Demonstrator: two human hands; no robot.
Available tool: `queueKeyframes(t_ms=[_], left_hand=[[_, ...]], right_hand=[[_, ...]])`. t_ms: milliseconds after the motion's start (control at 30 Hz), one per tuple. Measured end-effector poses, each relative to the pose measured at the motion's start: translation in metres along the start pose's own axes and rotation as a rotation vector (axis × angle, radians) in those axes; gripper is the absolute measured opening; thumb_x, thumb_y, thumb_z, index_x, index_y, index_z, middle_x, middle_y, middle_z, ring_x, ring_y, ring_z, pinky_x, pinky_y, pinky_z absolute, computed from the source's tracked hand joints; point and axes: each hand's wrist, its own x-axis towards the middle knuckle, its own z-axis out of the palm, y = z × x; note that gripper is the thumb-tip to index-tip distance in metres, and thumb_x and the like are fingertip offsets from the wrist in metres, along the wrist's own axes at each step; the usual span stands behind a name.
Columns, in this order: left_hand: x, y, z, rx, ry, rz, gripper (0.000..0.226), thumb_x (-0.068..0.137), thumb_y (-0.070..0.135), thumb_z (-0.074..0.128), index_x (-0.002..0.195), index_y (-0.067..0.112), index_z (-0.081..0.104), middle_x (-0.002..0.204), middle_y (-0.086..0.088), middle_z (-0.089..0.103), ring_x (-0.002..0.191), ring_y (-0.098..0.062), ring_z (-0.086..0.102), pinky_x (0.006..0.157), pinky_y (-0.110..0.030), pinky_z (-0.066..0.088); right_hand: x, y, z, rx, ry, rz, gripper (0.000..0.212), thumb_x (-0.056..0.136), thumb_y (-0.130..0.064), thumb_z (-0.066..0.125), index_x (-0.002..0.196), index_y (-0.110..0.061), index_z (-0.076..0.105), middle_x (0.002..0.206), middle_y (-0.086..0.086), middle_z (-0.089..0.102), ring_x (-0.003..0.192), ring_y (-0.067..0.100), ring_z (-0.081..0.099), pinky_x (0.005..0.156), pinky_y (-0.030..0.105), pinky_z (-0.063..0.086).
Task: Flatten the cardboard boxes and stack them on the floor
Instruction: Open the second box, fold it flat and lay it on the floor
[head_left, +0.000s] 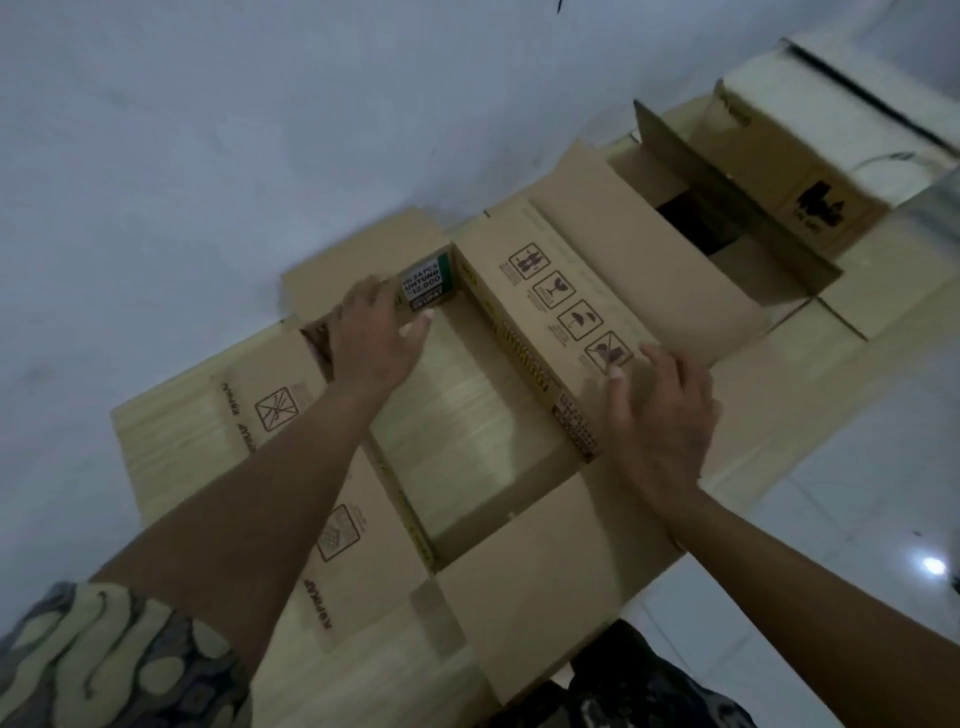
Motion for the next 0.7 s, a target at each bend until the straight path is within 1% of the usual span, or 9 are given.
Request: queueKeyframes(t_ms=[133, 233, 333, 367, 433, 500, 600, 667, 700], left_hand=[[-0.023, 0.085, 0.005, -0.191, -0.261, -0.239, 0.085, 0.082, 0.075, 0.047, 0.145, 0.018, 0.042, 0.151, -0.008, 0.041, 0.137, -0.029, 0.04, 0.108, -0.047, 0.038], [-0.033, 0.141, 0.015, -0.409, -0.421, -0.366, 0.109, 0.057, 0.097, 0.043, 0.144, 0.031, 0.042, 0.143, 0.001, 0.051, 0.13, -0.025, 0.049, 0.103, -0.047, 0.045], [-0.037, 0.184, 0.017, -0.614, -0.497, -0.539, 0.137, 0.045, 0.096, 0.055, 0.154, 0.02, 0.021, 0.155, -0.002, 0.035, 0.14, -0.025, 0.038, 0.112, -0.043, 0.037], [-0.036, 0.193, 0.017, -0.652, -0.501, -0.582, 0.143, 0.042, 0.094, 0.059, 0.155, 0.016, 0.018, 0.157, -0.004, 0.032, 0.141, -0.025, 0.035, 0.112, -0.041, 0.036], [-0.031, 0.209, 0.01, -0.68, -0.494, -0.653, 0.15, 0.031, 0.098, 0.06, 0.15, 0.012, 0.03, 0.151, -0.002, 0.041, 0.137, -0.025, 0.041, 0.108, -0.04, 0.041], [-0.025, 0.223, -0.01, -0.728, -0.542, -0.729, 0.136, 0.032, 0.096, 0.063, 0.144, 0.021, 0.043, 0.146, 0.002, 0.048, 0.132, -0.025, 0.048, 0.105, -0.039, 0.037], [-0.018, 0.242, -0.048, -0.799, -0.67, -0.777, 0.097, 0.074, 0.072, 0.064, 0.15, 0.02, 0.033, 0.155, -0.005, 0.035, 0.141, -0.033, 0.034, 0.109, -0.057, 0.028], [-0.013, 0.237, -0.062, -0.762, -0.602, -0.792, 0.056, 0.096, 0.041, 0.055, 0.142, 0.012, 0.041, 0.148, -0.014, 0.043, 0.13, -0.036, 0.044, 0.104, -0.057, 0.039], [-0.011, 0.23, -0.068, -0.759, -0.54, -0.8, 0.034, 0.099, 0.026, 0.051, 0.128, 0.007, 0.05, 0.133, -0.017, 0.054, 0.112, -0.035, 0.056, 0.09, -0.052, 0.05]], right_hand=[[0.004, 0.01, -0.004, 0.14, -0.057, 0.288, 0.049, 0.089, -0.04, 0.059, 0.132, -0.018, 0.049, 0.134, 0.005, 0.045, 0.117, 0.029, 0.051, 0.099, 0.053, 0.043], [-0.001, 0.02, -0.008, 0.312, -0.063, 0.513, 0.055, 0.085, -0.038, 0.065, 0.134, -0.02, 0.046, 0.135, -0.001, 0.044, 0.11, 0.024, 0.057, 0.094, 0.047, 0.05], [-0.002, 0.028, -0.008, 0.707, -0.15, 0.748, 0.031, 0.084, -0.025, 0.072, 0.111, -0.023, 0.056, 0.108, -0.002, 0.065, 0.091, 0.016, 0.066, 0.076, 0.031, 0.055], [-0.001, 0.03, -0.007, 0.79, -0.199, 0.73, 0.018, 0.083, -0.022, 0.071, 0.098, -0.022, 0.06, 0.095, -0.001, 0.07, 0.084, 0.019, 0.067, 0.073, 0.031, 0.055], [0.003, 0.033, -0.008, 0.873, -0.265, 0.573, 0.009, 0.086, -0.016, 0.07, 0.084, -0.018, 0.061, 0.077, -0.005, 0.071, 0.078, 0.023, 0.069, 0.073, 0.038, 0.055], [0.004, 0.027, -0.017, 0.856, -0.306, 0.343, 0.02, 0.091, -0.012, 0.067, 0.079, -0.024, 0.055, 0.066, -0.015, 0.064, 0.067, 0.008, 0.062, 0.07, 0.036, 0.052], [0.001, 0.018, -0.027, 0.77, -0.395, -0.037, 0.018, 0.092, -0.011, 0.066, 0.084, -0.023, 0.055, 0.073, -0.01, 0.063, 0.071, 0.006, 0.062, 0.068, 0.029, 0.053], [0.0, 0.016, -0.029, 0.752, -0.468, -0.19, 0.013, 0.091, -0.009, 0.067, 0.093, -0.021, 0.063, 0.08, -0.012, 0.066, 0.078, 0.002, 0.066, 0.068, 0.022, 0.053], [0.0, 0.016, -0.029, 0.77, -0.515, -0.236, 0.013, 0.09, -0.009, 0.068, 0.1, -0.018, 0.067, 0.085, -0.012, 0.068, 0.081, 0.001, 0.067, 0.071, 0.02, 0.054]])
